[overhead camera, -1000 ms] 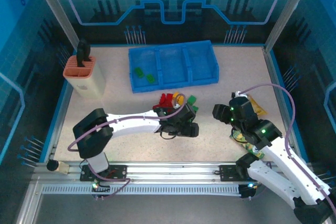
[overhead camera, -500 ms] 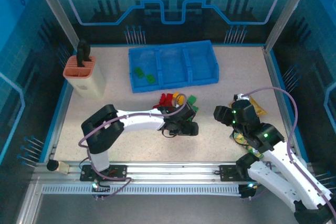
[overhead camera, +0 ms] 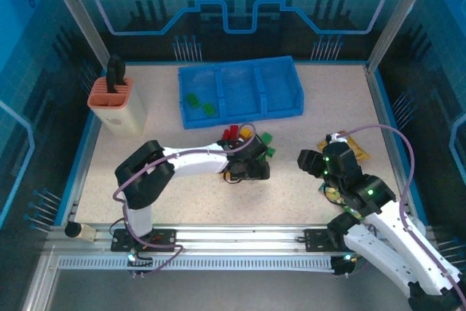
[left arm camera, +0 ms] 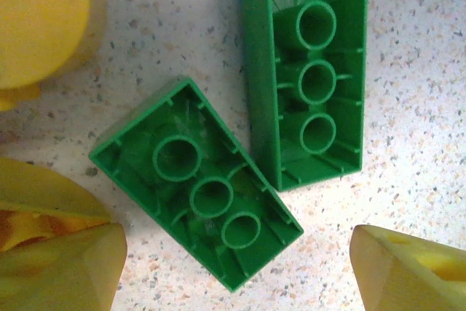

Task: Sort the legos into containers by color
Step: Pick up the lego from the center of the table.

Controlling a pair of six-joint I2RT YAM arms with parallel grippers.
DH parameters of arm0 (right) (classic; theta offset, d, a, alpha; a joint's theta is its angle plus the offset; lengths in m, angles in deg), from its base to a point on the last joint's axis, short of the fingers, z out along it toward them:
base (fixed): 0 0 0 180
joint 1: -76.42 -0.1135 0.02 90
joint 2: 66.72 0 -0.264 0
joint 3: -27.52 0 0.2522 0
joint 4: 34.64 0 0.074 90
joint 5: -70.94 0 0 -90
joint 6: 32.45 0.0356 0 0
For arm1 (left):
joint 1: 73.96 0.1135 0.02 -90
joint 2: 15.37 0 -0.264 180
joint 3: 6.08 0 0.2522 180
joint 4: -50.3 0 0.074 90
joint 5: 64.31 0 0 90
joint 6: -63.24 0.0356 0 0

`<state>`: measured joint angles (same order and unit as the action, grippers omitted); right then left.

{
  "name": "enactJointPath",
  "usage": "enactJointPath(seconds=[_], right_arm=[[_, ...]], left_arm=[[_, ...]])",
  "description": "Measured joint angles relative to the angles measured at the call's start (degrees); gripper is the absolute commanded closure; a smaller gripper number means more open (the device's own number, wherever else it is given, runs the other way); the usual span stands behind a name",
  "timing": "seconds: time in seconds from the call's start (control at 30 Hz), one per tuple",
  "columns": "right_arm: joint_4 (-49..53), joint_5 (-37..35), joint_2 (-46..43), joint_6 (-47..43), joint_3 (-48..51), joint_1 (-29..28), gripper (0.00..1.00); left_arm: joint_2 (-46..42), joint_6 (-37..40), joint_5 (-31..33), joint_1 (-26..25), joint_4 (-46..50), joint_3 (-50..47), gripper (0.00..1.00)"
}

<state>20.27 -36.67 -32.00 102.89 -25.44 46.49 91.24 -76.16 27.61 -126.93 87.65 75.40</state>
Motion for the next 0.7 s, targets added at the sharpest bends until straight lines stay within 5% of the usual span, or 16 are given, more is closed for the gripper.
enactJointPath(seconds=[0.7], right_arm=[[1.03, -0.44, -2.58, 0.15, 0.98, 0.5, 0.35]], left_arm=[[3.76, 1.55, 4.28, -0.02, 5.92, 4.0, 0.63]])
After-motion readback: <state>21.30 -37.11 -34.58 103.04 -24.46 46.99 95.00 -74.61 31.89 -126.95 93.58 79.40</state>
